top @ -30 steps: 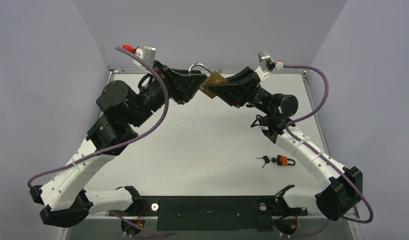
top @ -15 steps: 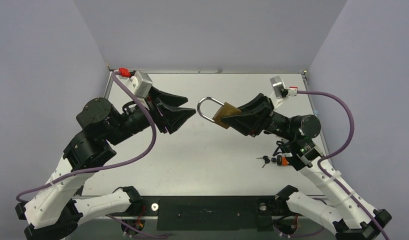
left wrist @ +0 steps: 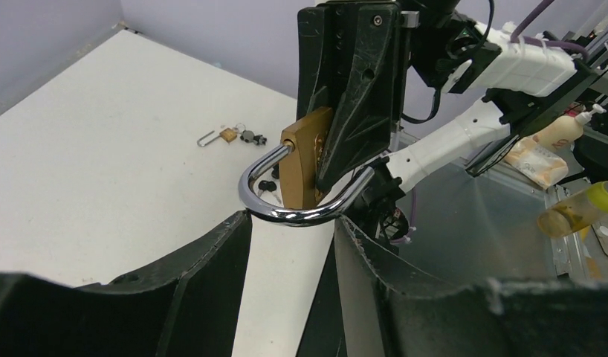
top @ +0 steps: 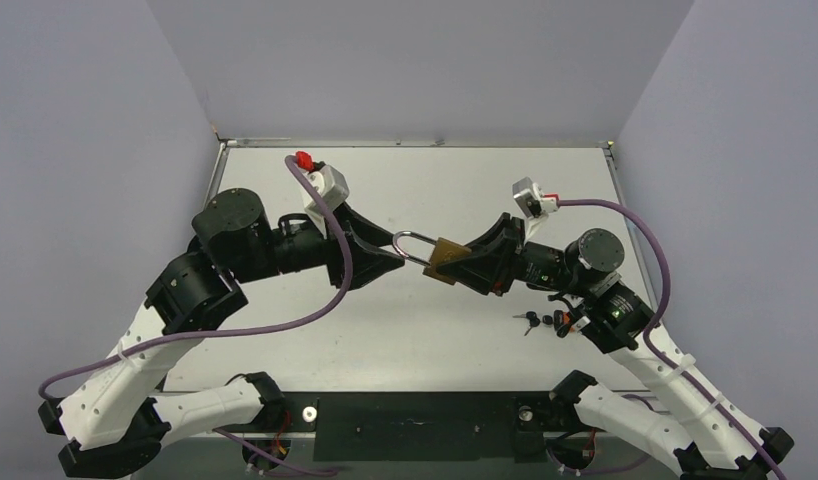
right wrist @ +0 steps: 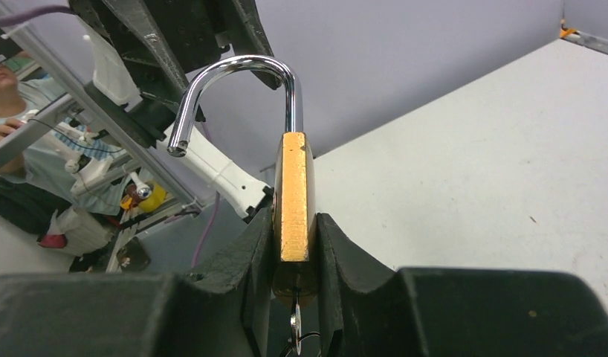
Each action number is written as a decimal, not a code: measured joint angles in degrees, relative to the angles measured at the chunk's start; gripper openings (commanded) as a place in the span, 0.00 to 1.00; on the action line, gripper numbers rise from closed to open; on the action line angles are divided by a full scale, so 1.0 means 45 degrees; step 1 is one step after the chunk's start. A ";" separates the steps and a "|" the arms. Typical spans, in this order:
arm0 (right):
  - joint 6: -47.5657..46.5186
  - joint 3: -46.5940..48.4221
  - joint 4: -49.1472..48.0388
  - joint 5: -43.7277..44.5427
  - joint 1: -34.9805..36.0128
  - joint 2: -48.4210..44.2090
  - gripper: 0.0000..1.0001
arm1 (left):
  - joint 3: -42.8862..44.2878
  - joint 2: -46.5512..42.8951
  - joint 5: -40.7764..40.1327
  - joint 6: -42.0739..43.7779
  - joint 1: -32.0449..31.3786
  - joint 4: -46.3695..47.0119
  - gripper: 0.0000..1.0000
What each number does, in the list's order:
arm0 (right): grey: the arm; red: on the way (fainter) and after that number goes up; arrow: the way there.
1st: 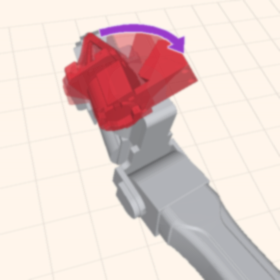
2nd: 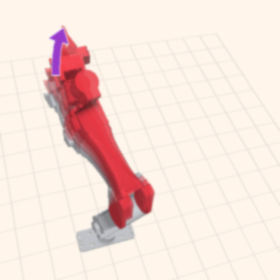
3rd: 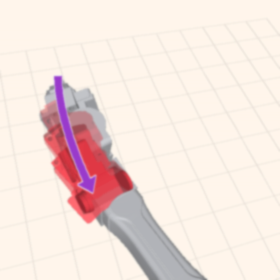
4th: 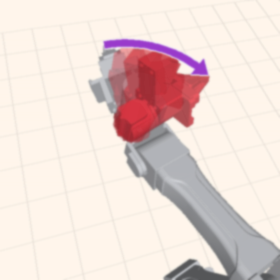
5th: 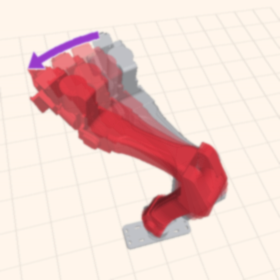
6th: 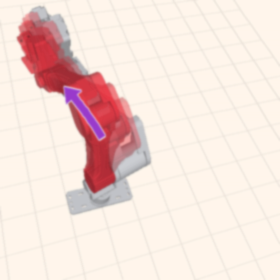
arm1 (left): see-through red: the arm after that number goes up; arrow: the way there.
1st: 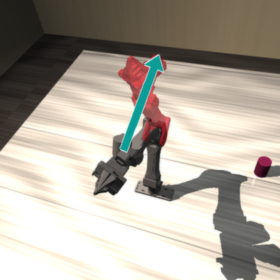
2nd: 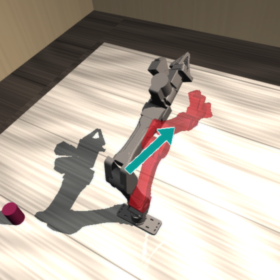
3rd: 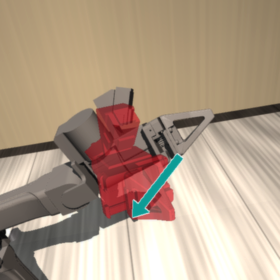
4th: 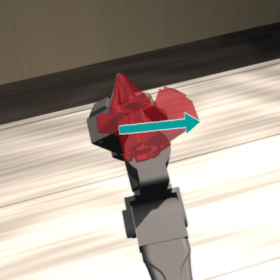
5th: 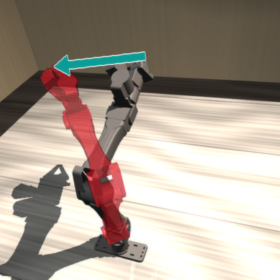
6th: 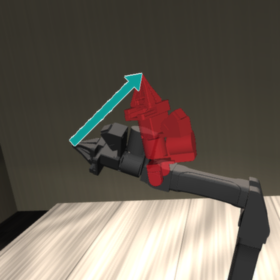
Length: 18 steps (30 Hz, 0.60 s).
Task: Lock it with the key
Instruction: Lock the lock.
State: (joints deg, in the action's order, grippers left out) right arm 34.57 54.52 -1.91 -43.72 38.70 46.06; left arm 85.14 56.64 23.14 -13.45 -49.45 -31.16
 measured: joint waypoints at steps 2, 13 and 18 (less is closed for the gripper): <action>-0.0296 0.0005 0.0471 0.0214 0.0005 0.0000 0.00 | 0.0005 0.0112 0.0063 0.0087 0.0117 -0.0301 0.42; -0.2249 0.0903 0.3249 0.1681 0.0107 -0.0199 0.00 | 0.0389 0.0136 0.0918 -0.1069 0.1802 -0.0884 0.44; -0.2584 0.1025 0.3555 0.1773 0.0248 -0.0364 0.00 | 0.0913 0.0675 0.1020 -0.1418 0.1875 -0.0879 0.44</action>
State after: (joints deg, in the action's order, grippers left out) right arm 22.94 59.13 14.09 -35.75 39.81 44.42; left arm 89.25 59.68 27.73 -19.84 -41.01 -35.11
